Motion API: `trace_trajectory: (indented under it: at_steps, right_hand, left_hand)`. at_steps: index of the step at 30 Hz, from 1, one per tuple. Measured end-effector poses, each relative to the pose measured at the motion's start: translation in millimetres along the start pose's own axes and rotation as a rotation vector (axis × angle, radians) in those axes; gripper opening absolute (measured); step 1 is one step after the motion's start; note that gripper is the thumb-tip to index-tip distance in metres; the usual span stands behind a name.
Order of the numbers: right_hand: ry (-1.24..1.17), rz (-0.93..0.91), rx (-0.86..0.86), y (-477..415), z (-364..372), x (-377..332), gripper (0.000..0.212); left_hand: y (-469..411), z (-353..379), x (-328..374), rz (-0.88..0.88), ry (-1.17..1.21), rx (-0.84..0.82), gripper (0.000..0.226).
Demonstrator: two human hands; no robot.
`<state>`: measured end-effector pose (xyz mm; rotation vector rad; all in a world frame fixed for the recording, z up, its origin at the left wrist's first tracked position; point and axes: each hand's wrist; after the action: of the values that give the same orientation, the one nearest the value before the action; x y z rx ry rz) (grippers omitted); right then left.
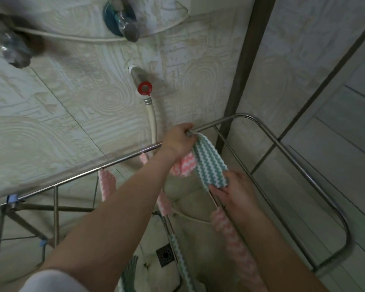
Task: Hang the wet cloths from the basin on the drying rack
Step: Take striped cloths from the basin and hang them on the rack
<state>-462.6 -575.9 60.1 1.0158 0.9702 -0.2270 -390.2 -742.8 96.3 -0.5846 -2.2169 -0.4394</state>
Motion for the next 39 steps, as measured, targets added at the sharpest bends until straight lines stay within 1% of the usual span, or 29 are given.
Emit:
trace_trajectory:
  at_steps: [1,2,3,5,6,8,9,10,12,13,15,17,20,23,27,28,30,31,33,36,39]
  right_hand:
    - [0.011,0.042,0.005,-8.7,-5.7,-0.2,0.021]
    - [0.041,0.074,0.016,-16.1,-10.6,-0.2,0.025]
    - [0.078,0.105,0.028,-21.3,-13.9,-1.4,0.026]
    - [0.197,0.128,0.064,-27.6,-16.9,-0.6,0.022]
    - [0.311,0.094,0.090,-29.8,-16.9,-0.3,0.017]
    - [0.625,-0.066,0.134,-33.6,-17.7,-3.1,0.011]
    - [0.760,-0.166,0.121,-33.9,-15.9,-6.8,0.014]
    - [0.843,-0.258,0.096,-34.3,-12.4,-12.3,0.020]
    - [0.934,-0.387,0.014,-40.0,-0.3,-24.2,0.022]
    - [0.981,-0.415,-0.040,-42.7,9.3,-30.3,0.021]
    - [1.042,-0.406,-0.158,-50.5,29.1,-37.6,0.023]
    - [1.053,-0.386,-0.227,-57.5,43.6,-37.4,0.018]
    - [1.139,-0.418,-0.229,-66.1,51.8,-32.8,0.017]
    - [1.200,-0.464,-0.220,-70.1,55.0,-34.7,0.011]
    - [1.508,-0.747,-0.140,-69.8,55.7,-44.5,0.016]
    - [1.548,-0.789,-0.137,-69.6,55.7,-46.0,0.017]
    - [1.560,-0.809,-0.151,-71.7,55.4,-47.1,0.020]
    - [1.531,-0.783,-0.179,-72.6,55.5,-47.1,0.023]
    - [1.381,-0.695,-0.252,-75.8,56.5,-47.2,0.026]
    - [1.202,-0.570,-0.312,-81.9,58.2,-41.8,0.017]
    - [1.076,-0.553,-0.261,-83.8,60.8,-31.7,0.012]
  left_hand:
    - [-0.7,1.3,-1.3,-0.016,-0.007,-0.028,0.047]
    - [0.1,0.4,-4.8,-0.039,-0.012,-0.016,0.050]
    - [2.9,-2.6,-7.7,-0.063,-0.029,0.029,0.047]
    - [11.3,-7.6,-16.3,-0.097,-0.136,0.081,0.031]
    - [17.0,-7.7,-20.9,-0.107,-0.199,0.059,0.025]
    - [29.9,1.5,-23.8,-0.108,-0.284,-0.023,0.023]
    - [36.1,8.1,-24.5,-0.113,-0.299,-0.043,0.027]
    - [41.7,15.9,-25.2,-0.127,-0.295,-0.047,0.031]
    - [48.9,29.2,-25.8,-0.166,-0.242,-0.015,0.039]
    - [50.9,34.7,-26.7,-0.180,-0.202,0.012,0.040]
    - [54.4,42.4,-27.0,-0.198,-0.143,0.054,0.040]
    - [56.2,47.1,-26.3,-0.204,-0.134,0.100,0.043]
    - [56.8,50.9,-25.1,-0.211,-0.123,0.140,0.056]
    - [57.3,50.3,-24.9,-0.183,-0.109,0.073,0.069]
    - [60.4,48.3,-26.5,-0.131,-0.145,-0.053,0.091]
    - [60.2,48.1,-29.1,-0.135,-0.144,-0.074,0.094]
    - [57.5,46.6,-31.2,-0.147,-0.143,-0.105,0.098]
    - [55.7,45.8,-31.6,-0.146,-0.148,-0.113,0.098]
    - [51.6,43.4,-30.7,-0.128,-0.162,-0.116,0.095]
    - [46.6,40.5,-28.6,-0.136,-0.157,-0.143,0.101]
    - [44.8,38.9,-28.8,-0.171,-0.139,-0.175,0.108]
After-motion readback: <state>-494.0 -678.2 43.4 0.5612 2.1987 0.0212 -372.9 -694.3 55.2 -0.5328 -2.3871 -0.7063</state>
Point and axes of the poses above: each hand's wrist, its own y-axis away from the middle knuckle, its own z-axis out of the palm, x = y × z, and after that the axes turned 3 degrees about y, right-handed
